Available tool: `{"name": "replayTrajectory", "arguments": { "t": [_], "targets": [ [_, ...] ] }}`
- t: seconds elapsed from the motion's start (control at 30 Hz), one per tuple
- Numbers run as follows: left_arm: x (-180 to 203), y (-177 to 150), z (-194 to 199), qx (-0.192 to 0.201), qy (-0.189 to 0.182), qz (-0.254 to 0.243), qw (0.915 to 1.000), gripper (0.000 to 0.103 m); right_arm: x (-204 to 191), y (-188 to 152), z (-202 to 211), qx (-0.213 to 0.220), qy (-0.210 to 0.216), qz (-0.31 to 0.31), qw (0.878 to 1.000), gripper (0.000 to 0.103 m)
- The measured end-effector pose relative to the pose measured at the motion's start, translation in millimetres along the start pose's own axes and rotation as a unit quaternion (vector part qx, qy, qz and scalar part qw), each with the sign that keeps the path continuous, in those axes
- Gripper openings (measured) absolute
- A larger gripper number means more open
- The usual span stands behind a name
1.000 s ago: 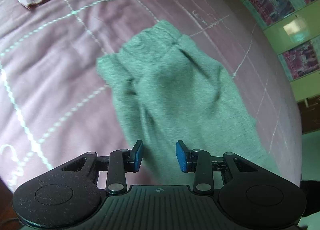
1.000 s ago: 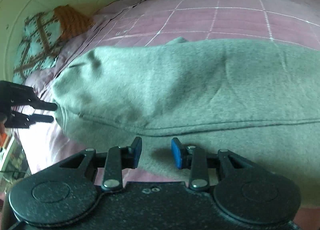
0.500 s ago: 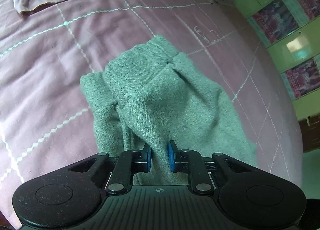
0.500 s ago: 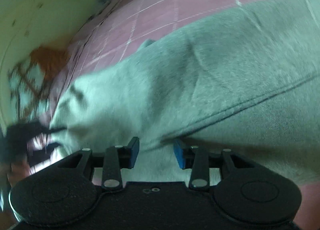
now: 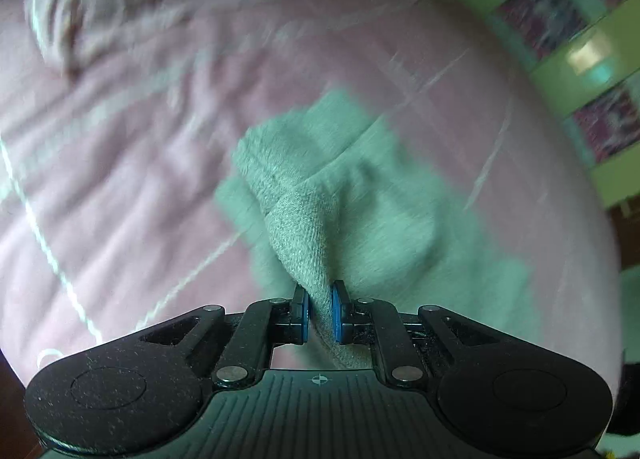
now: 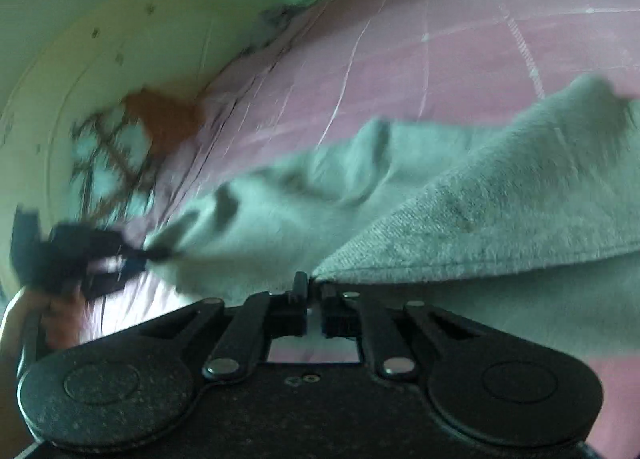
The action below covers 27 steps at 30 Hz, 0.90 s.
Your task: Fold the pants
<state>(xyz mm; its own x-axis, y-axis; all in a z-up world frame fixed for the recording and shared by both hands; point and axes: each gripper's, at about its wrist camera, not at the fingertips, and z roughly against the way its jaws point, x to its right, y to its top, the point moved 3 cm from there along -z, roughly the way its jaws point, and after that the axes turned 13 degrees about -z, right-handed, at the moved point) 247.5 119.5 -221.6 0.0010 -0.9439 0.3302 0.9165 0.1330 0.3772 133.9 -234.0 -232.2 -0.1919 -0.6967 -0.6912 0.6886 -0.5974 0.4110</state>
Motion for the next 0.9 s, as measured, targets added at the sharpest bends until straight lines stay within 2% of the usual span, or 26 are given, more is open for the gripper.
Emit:
{"name": "replayTrajectory", "arguments": {
  "t": [0.03,0.13,0.2,0.23,0.27,0.37,0.47,0.63,0.7,0.9],
  "targets": [
    [-5,-5,-10,-0.007,0.003,0.001,1.0000,0.012,1,-3,-7,-0.006,-0.015,0.010,1.000,0.006],
    [-6,-10,-13,0.011,0.000,0.015,0.9998,0.012,15,-10,-33,-0.025,-0.053,0.013,0.998,0.006],
    [-1,-9,-7,0.015,0.011,-0.004,0.9998,0.012,16,-10,-37,-0.026,-0.059,0.016,0.998,0.012],
    [4,-11,0,0.019,0.018,-0.014,0.9996,0.013,13,-7,-36,-0.022,-0.063,0.022,0.997,0.018],
    [8,-12,10,0.027,0.021,-0.022,0.9992,0.014,9,-3,-32,-0.020,-0.065,0.025,0.997,0.018],
    [26,-22,40,0.054,0.027,-0.062,0.9962,0.017,9,-4,-18,-0.016,-0.059,0.027,0.998,0.020],
    [53,-35,51,0.057,0.015,-0.102,0.9931,0.017,26,-6,7,-0.013,-0.063,0.009,0.998,0.023],
    [108,-66,20,0.018,0.008,-0.152,0.9881,0.018,72,3,41,0.018,-0.101,-0.033,0.994,0.025],
    [125,-78,7,0.019,0.031,-0.180,0.9830,0.019,92,7,56,0.029,-0.116,-0.063,0.991,0.025],
    [136,-87,-7,0.026,0.063,-0.194,0.9786,0.022,151,18,92,0.069,-0.138,-0.144,0.977,0.022]
  ]
}}
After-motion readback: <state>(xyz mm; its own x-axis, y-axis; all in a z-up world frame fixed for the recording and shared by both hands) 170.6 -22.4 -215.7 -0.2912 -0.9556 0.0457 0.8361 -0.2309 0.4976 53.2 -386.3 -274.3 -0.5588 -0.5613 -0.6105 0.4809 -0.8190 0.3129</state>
